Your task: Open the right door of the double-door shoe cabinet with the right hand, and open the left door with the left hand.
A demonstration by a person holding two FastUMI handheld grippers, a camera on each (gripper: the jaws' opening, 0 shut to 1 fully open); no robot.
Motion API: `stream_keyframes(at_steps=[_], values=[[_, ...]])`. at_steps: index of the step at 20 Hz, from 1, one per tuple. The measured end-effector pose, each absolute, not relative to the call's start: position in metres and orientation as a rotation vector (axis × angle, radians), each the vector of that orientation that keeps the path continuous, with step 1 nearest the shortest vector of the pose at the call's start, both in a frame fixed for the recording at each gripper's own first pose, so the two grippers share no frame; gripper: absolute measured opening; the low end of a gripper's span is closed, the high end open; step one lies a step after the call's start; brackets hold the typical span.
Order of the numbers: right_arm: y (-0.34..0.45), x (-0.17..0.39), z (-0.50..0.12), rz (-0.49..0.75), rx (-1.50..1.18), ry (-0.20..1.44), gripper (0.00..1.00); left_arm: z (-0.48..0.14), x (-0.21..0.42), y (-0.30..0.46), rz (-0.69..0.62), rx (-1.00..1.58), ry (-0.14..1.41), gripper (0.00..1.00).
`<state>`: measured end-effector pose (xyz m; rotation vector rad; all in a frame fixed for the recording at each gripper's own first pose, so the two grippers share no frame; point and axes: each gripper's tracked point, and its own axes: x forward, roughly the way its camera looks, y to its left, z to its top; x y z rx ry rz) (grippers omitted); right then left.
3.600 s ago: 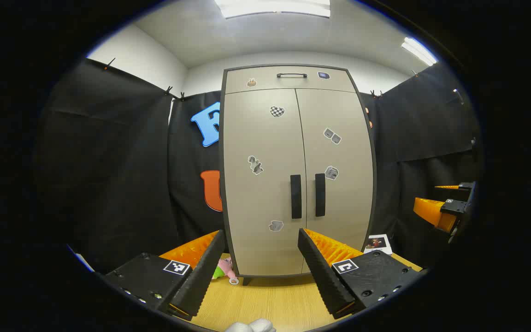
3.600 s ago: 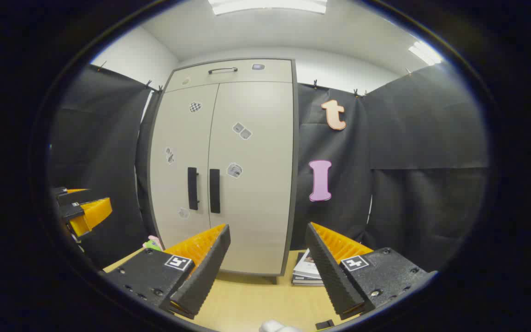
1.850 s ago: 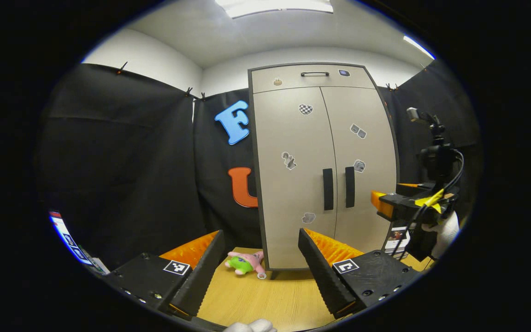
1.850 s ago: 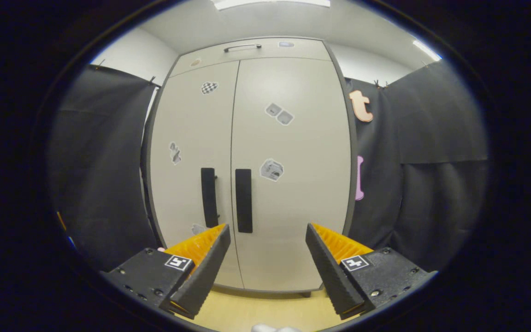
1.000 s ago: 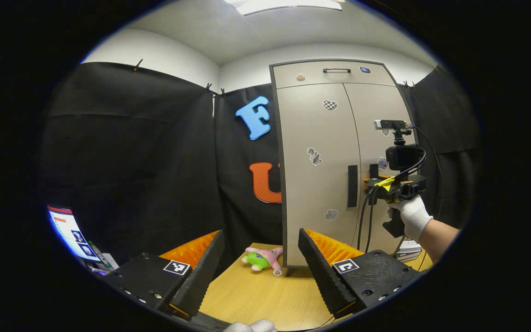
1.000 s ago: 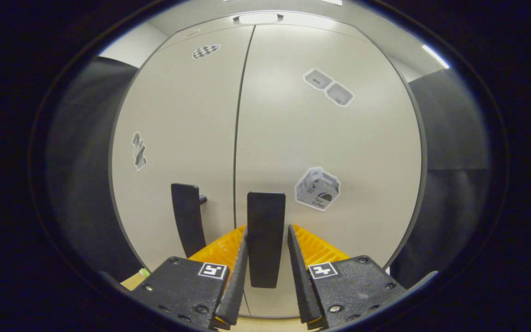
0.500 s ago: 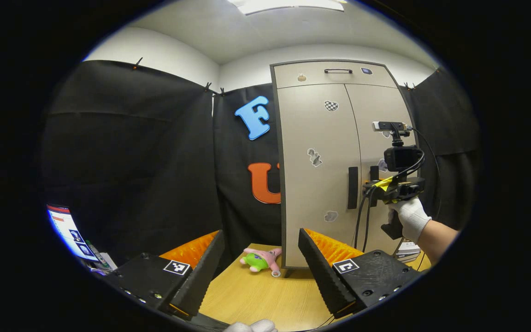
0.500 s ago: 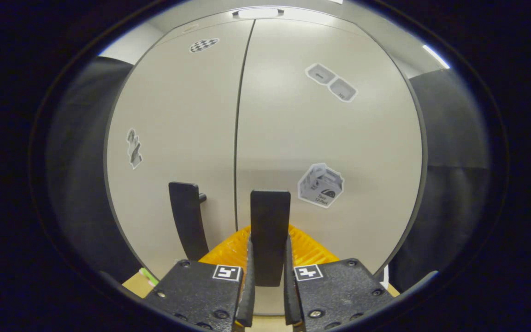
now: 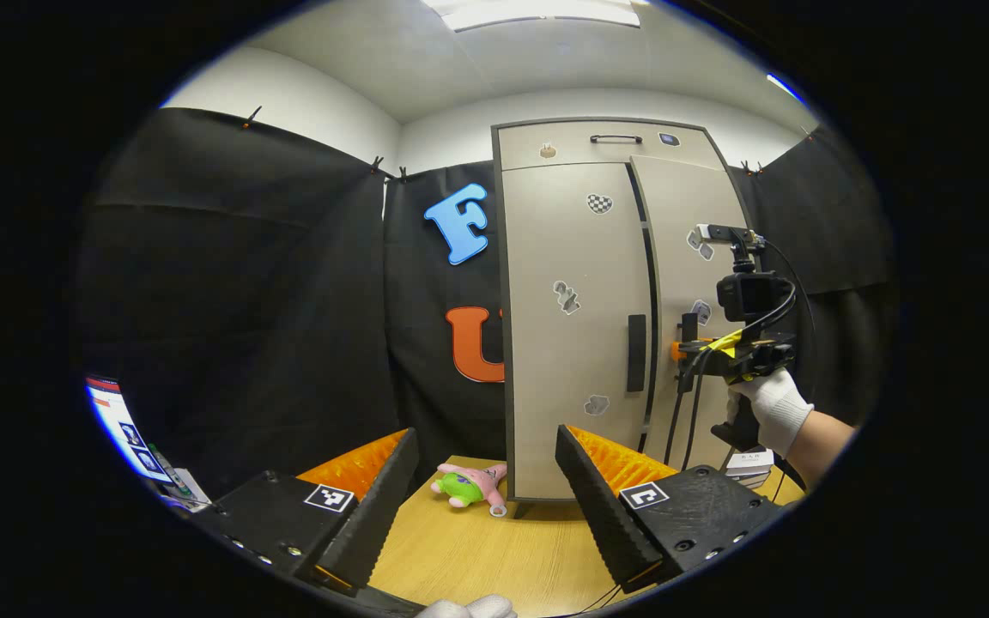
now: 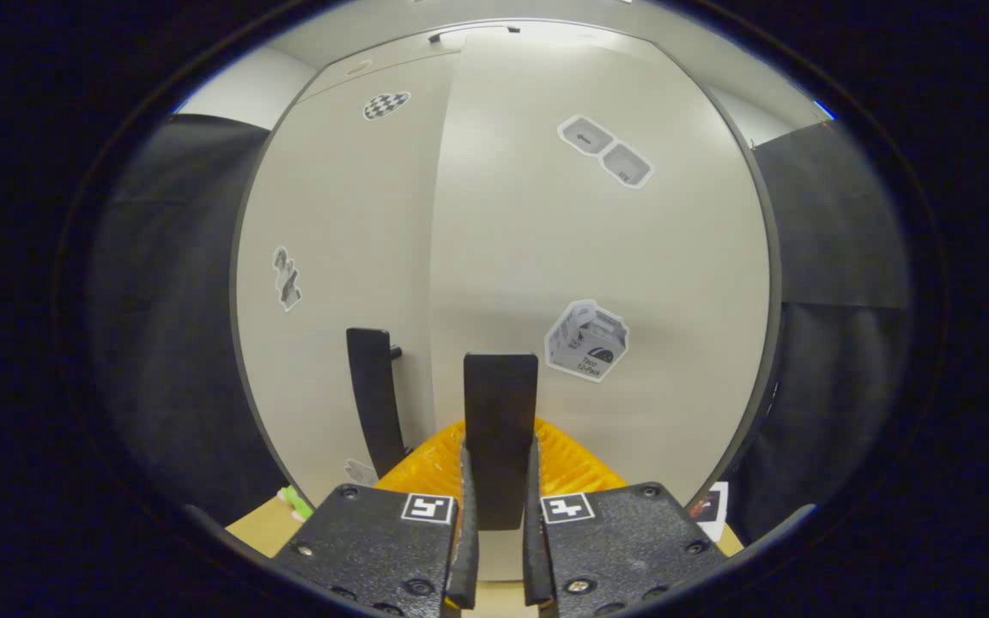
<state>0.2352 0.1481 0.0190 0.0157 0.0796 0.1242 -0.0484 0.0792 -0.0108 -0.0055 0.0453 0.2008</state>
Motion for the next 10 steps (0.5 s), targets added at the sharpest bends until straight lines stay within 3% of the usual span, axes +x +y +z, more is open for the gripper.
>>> stream_keyframes(at_steps=[10], values=[[0.110,0.168,0.014,0.186,0.020,0.080,0.22,-0.004,-0.058,0.033,0.127,-0.004,0.025,0.96]])
